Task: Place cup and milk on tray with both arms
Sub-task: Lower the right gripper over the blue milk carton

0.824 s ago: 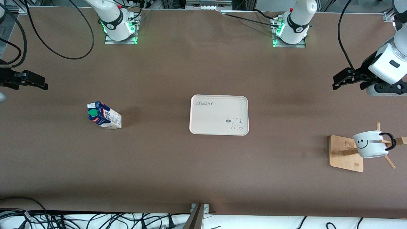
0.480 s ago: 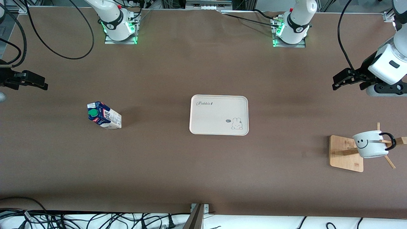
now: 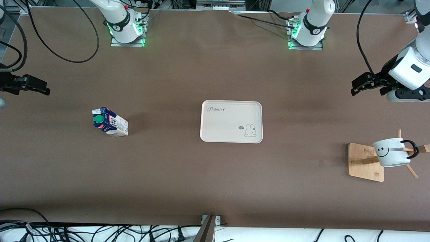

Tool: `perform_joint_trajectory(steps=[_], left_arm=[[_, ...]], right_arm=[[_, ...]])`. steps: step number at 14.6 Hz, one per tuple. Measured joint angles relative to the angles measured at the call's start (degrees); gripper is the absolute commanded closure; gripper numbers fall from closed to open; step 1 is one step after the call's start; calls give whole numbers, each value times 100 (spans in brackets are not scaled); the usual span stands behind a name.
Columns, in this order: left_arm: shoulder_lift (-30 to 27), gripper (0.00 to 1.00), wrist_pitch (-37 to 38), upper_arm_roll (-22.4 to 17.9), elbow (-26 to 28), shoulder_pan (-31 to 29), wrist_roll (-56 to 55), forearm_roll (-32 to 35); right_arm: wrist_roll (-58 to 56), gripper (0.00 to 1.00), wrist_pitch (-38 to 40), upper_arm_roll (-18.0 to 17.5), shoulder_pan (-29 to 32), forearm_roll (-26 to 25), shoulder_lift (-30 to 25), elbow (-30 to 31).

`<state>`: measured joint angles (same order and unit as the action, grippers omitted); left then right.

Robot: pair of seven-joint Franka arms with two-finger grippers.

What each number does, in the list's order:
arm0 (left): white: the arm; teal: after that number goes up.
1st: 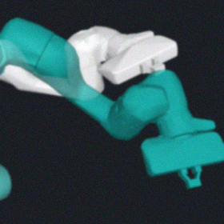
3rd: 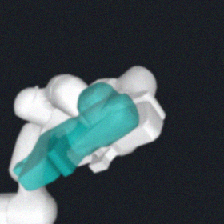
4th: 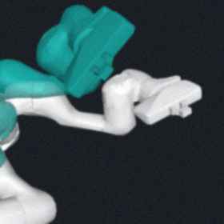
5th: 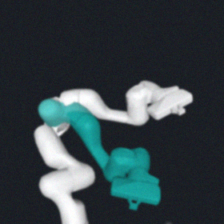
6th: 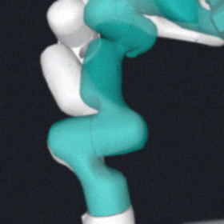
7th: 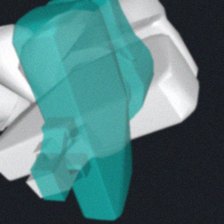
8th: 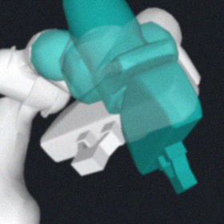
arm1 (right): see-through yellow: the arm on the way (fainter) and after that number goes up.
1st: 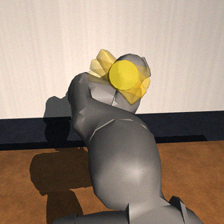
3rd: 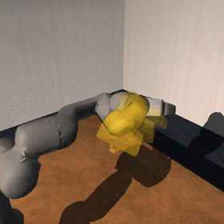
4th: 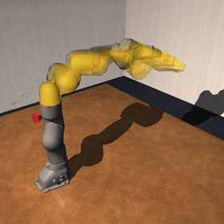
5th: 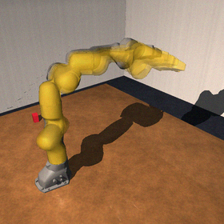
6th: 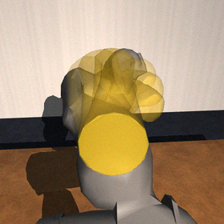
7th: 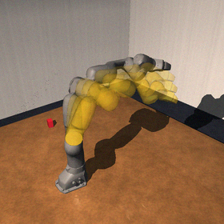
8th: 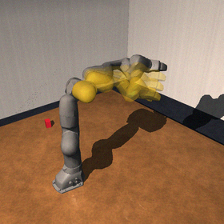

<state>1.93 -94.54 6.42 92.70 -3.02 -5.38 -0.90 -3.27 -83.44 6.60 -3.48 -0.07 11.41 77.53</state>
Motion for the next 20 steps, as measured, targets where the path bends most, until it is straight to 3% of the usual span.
perform_joint_trajectory(steps=[12,20], left_arm=[[2,0,-2,0,-1,0,0,0],[5,0,-2,0,-4,0,0,0]], right_arm=[[-338,0,-12,-33,-9,33,58,30],[-649,0,-752,-92,-160,58,1130,121]])
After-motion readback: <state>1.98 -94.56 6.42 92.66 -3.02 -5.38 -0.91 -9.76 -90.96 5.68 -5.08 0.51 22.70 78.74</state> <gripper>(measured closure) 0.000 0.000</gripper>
